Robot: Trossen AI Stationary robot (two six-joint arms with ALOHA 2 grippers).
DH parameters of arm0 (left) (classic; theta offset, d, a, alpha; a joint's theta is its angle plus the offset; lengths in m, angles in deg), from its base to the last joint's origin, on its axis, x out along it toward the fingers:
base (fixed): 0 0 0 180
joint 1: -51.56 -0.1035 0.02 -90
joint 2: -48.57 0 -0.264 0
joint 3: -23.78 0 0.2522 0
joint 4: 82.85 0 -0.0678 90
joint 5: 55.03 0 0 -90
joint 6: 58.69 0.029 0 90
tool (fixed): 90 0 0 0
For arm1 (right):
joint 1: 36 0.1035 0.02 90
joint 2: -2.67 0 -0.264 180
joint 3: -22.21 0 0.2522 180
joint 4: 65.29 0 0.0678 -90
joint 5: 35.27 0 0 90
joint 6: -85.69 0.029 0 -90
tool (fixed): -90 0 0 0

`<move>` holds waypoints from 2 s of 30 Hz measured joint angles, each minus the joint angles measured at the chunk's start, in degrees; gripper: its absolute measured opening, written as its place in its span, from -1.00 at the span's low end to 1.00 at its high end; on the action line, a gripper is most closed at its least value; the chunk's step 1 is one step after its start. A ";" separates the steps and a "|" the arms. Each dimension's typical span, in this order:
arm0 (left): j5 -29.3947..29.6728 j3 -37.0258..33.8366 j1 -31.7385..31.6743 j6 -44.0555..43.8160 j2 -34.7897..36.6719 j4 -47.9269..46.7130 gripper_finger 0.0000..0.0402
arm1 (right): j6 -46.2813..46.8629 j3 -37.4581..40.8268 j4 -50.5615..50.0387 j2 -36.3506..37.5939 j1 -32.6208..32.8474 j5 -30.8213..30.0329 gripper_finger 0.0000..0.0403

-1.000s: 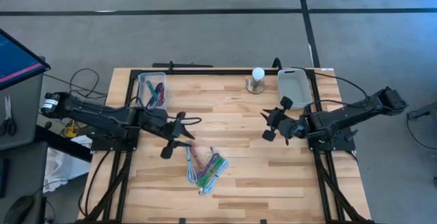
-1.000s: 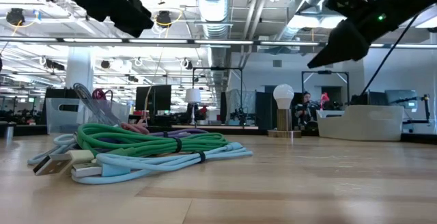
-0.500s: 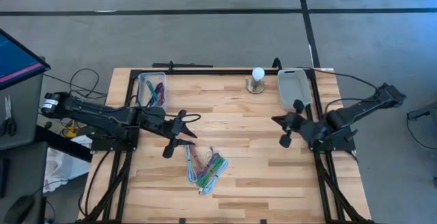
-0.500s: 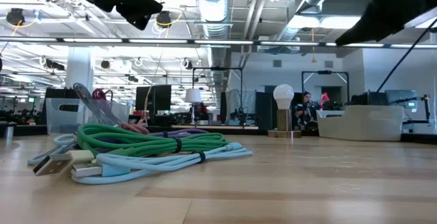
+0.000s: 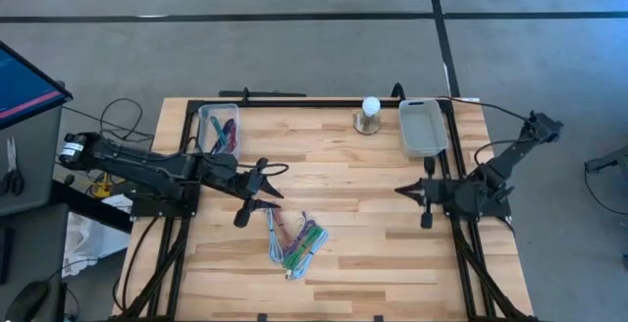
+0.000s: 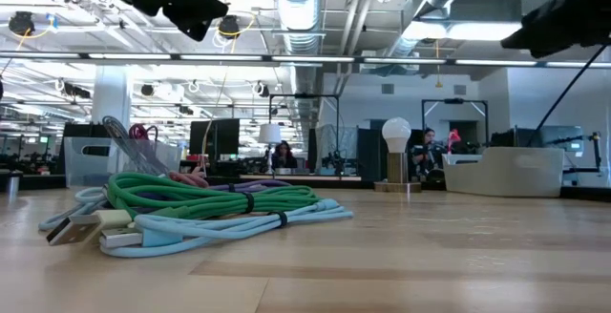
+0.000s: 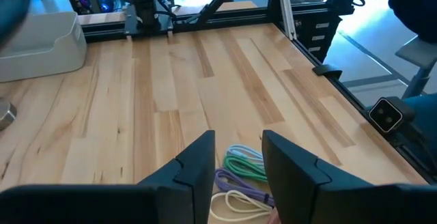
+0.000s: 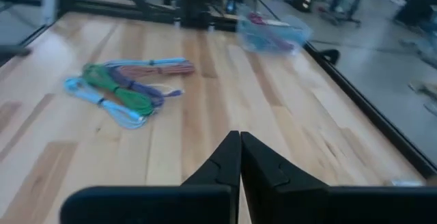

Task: Pick & Place USB Port
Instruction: Put the pink charger cable into the gray bin

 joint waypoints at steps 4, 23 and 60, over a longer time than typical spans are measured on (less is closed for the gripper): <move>0.00 0.00 0.00 0.00 0.00 0.13 -0.40 | -0.52 3.08 2.57 2.10 2.41 -0.02 -1.00; -3.12 0.04 1.48 -4.02 -9.93 -1.01 -0.47 | -0.46 4.82 5.73 5.33 3.59 -2.40 -1.00; 9.81 21.29 4.59 13.86 -25.82 -38.45 -0.47 | 2.72 4.82 3.25 5.29 -5.09 -2.98 -1.00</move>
